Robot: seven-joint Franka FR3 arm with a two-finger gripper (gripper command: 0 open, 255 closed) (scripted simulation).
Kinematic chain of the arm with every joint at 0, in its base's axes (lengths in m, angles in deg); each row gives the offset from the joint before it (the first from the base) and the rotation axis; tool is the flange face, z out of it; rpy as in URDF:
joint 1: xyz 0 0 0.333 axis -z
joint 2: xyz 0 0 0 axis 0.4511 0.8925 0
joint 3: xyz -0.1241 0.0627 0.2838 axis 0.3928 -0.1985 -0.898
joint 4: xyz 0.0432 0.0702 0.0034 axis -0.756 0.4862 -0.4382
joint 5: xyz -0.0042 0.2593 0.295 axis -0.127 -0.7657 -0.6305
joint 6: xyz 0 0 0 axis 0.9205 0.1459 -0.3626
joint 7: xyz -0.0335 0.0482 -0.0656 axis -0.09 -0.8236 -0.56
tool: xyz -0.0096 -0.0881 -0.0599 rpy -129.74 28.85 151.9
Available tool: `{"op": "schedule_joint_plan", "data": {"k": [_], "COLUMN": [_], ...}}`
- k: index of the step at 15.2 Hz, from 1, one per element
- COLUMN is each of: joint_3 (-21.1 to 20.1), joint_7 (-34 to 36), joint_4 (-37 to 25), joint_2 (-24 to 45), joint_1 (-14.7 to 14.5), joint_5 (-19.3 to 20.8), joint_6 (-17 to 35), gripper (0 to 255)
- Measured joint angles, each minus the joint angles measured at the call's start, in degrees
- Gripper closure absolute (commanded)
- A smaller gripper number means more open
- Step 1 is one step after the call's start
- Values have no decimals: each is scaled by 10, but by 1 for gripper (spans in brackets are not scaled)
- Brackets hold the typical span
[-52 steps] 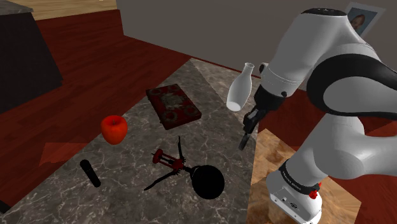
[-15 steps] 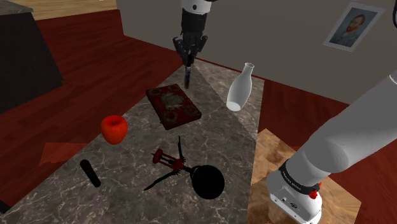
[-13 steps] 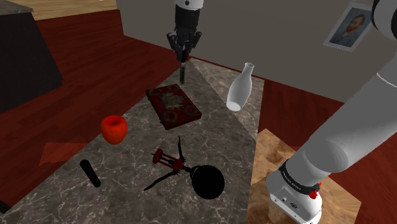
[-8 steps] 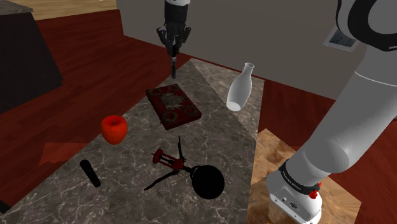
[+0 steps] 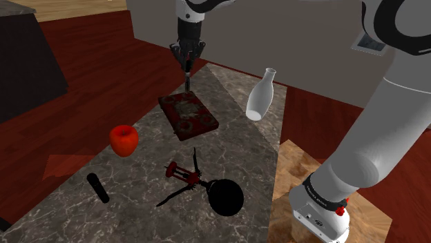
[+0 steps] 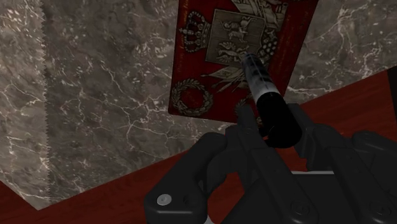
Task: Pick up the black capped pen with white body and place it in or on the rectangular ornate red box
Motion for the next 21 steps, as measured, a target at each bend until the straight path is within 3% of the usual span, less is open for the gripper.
{"op": "schedule_joint_plan", "data": {"k": [13, 20, 21], "joint_3": [3, 4, 4], "joint_7": [11, 12, 12], "joint_4": [80, 86, 86], "joint_2": [16, 20, 20], "joint_1": [0, 0, 0], "joint_5": [11, 14, 14], "joint_6": [94, 104, 104], "gripper": [255, 255, 0]}}
